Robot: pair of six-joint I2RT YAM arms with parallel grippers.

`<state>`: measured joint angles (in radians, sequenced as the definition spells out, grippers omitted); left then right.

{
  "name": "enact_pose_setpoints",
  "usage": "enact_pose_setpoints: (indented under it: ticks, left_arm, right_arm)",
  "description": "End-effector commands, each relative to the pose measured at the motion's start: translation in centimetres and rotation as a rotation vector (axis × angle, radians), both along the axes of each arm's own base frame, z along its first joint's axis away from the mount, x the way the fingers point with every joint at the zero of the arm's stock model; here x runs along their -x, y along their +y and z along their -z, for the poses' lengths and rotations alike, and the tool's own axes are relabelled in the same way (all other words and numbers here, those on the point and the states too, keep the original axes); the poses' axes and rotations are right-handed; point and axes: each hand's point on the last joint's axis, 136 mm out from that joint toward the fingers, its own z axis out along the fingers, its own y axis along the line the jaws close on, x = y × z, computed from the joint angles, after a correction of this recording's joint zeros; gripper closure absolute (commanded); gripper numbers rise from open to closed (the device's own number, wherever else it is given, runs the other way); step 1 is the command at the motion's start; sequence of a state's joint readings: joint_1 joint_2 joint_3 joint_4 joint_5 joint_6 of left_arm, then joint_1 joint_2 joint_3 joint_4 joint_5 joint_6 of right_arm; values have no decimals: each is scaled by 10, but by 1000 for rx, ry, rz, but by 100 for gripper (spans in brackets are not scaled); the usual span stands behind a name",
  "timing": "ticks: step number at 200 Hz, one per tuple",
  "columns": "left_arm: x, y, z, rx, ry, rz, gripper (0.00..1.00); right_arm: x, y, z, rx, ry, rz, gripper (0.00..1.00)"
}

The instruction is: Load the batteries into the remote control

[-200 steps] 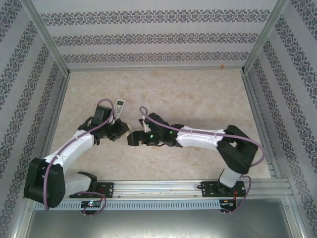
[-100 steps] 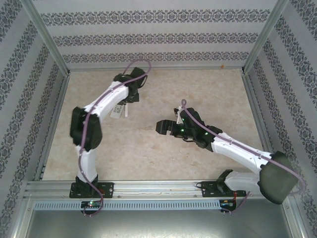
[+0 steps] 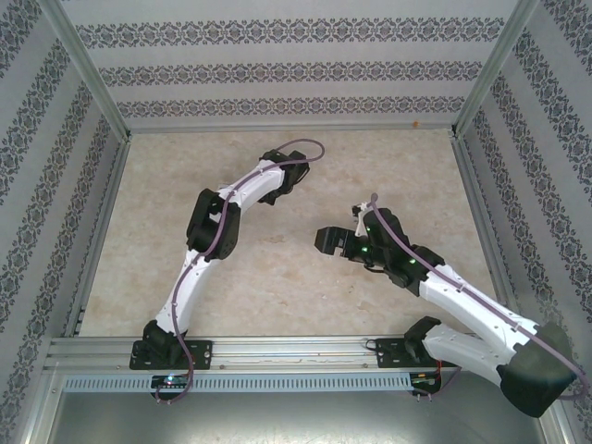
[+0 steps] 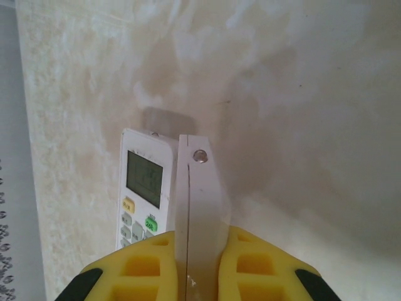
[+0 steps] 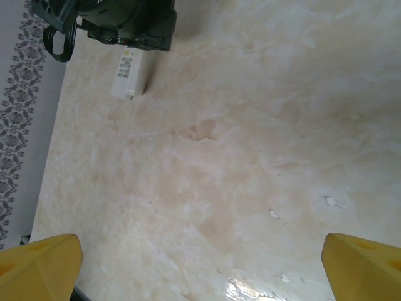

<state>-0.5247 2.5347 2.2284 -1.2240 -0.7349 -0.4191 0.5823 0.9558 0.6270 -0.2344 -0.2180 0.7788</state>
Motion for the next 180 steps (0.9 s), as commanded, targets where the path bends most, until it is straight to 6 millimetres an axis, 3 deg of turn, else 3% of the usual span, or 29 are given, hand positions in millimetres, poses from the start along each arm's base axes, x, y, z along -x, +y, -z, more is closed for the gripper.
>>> enact_pose_setpoints:
  ticks: [1,27,51,91,114,130,146,158,168,180]
  left_arm:
    - [0,-8,19,-20,25,20,92]
    - [2,-25,33,114,46,1,84]
    - [0,-47,20,281,17,-4,76]
    - [-1,-76,-53,557,-128,64,47]
    - [17,-80,-107,737,-271,119,31]
    - [40,-65,-137,823,-420,177,21]
    - [72,-34,-161,810,-609,260,12]
    - [102,0,-169,759,-761,291,0]
    - [122,26,-176,704,-896,323,0]
    - [139,61,-171,639,-972,284,0]
  right_arm:
    - [1,-11,6,15,8,14,2]
    - [-2,-18,1,14,8,25,2]
    - [-10,-37,2,53,-7,78,2]
    - [-43,-96,-6,154,-91,239,2]
    - [-68,-149,-12,332,-209,384,2]
    - [-83,-188,-14,564,-316,481,2]
    - [-95,-213,-8,751,-378,527,2]
    - [-108,-219,6,779,-389,513,2]
    - [-123,-217,18,760,-424,477,2]
    - [-141,-216,31,742,-469,469,2]
